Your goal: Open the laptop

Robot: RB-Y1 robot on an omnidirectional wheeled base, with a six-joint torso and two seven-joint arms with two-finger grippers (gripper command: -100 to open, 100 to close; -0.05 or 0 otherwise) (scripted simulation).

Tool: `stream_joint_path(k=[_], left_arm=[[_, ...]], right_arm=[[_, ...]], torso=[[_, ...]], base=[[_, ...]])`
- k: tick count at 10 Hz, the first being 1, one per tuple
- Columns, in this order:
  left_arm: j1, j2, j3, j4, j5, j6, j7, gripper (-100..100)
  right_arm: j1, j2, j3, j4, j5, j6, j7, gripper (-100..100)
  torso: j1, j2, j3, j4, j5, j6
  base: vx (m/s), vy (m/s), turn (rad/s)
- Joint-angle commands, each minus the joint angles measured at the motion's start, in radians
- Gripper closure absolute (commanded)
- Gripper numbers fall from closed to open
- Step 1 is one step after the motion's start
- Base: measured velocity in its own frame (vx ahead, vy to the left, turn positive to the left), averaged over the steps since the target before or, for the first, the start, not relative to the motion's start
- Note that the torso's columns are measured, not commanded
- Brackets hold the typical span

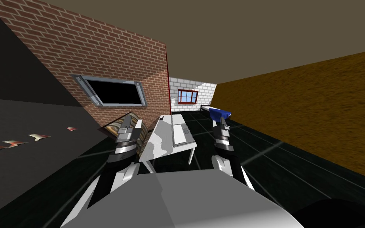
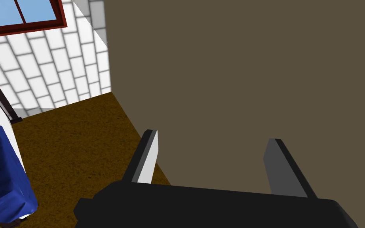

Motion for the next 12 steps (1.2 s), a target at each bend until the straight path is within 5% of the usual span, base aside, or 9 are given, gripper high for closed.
stream_joint_path(k=[1,2,3,8,12], left_arm=[[0.000,0.000,0.000,0.000,0.000,0.000,0.000,0],[0.000,0.000,0.000,0.000,0.000,0.000,0.000,0],[0.000,0.000,0.000,0.000,0.000,0.000,0.000,0],[0.000,0.000,0.000,0.000,0.000,0.000,0.000,0],[0.000,0.000,0.000,0.000,0.000,0.000,0.000,0]], right_arm=[[0.000,0.000,0.000,0.000,0.000,0.000,0.000,0],[0.000,0.000,0.000,0.000,0.000,0.000,0.000,0],[-0.003,-0.038,-0.003,0.006,0.013,0.006,0.010,-100],[-0.028,-0.160,-0.024,0.053,0.119,0.053,0.092,-100],[-0.051,-0.209,-0.042,0.096,0.221,0.099,0.171,-100]], torso=[[0.000,0.074,-0.148,0.074,0.000,0.000],[0.000,0.148,-0.295,0.148,0.000,0.000],[0.000,0.221,-0.443,0.221,0.000,0.000],[0.003,0.269,-0.536,0.268,0.001,0.000],[0.001,0.268,-0.537,0.268,0.000,0.000]], base=[[0.000,0.000,0.000],[0.000,0.000,0.000],[0.001,0.030,-0.018],[-0.033,0.120,-0.034],[-0.046,0.186,-0.046]])
